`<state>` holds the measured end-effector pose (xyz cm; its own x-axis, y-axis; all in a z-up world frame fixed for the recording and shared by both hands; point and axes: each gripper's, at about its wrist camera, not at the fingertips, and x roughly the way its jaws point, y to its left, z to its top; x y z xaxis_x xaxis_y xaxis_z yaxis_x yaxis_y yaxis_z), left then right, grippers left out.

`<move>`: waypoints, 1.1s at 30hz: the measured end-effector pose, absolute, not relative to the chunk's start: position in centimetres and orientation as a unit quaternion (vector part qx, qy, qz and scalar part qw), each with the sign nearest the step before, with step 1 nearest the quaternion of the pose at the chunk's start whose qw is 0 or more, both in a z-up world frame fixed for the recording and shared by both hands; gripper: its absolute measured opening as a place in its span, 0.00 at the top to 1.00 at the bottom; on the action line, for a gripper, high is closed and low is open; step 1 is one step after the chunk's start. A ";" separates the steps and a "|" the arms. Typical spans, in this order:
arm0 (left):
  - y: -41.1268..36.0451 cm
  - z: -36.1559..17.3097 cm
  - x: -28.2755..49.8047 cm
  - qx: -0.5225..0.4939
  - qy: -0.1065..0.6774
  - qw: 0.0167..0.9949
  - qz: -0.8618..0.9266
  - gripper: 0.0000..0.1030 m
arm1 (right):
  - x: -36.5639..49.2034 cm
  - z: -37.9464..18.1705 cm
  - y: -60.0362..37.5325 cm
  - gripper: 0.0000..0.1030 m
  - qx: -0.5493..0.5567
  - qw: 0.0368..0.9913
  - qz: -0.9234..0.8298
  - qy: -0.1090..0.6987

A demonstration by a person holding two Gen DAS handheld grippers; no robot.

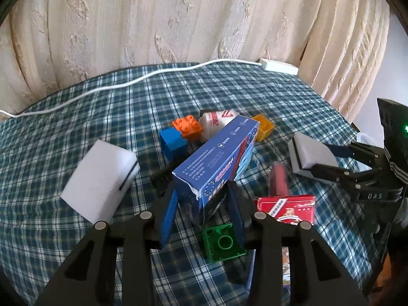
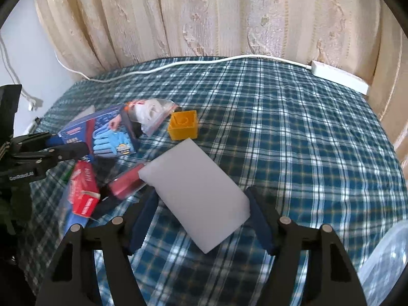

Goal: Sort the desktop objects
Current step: 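Grasp and lift the blue box with left tool while right tool grasps the white sponge, then carry the blue box with left tool while right tool carries the sponge to the clear bowl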

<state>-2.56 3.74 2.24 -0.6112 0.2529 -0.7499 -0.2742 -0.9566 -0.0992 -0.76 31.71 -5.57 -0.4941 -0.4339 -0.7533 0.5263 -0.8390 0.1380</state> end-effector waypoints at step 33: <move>12.2 7.1 2.4 -0.360 0.040 0.216 0.907 0.66 | 9.1 -0.9 45.8 0.29 0.322 0.123 -0.933 -0.100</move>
<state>2.43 12.19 7.06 -0.6468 0.3633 -0.6706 -0.4209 -0.9033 -0.0833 9.08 45.76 -0.93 -0.7617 -0.2951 -0.5769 0.1657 -0.9494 0.2668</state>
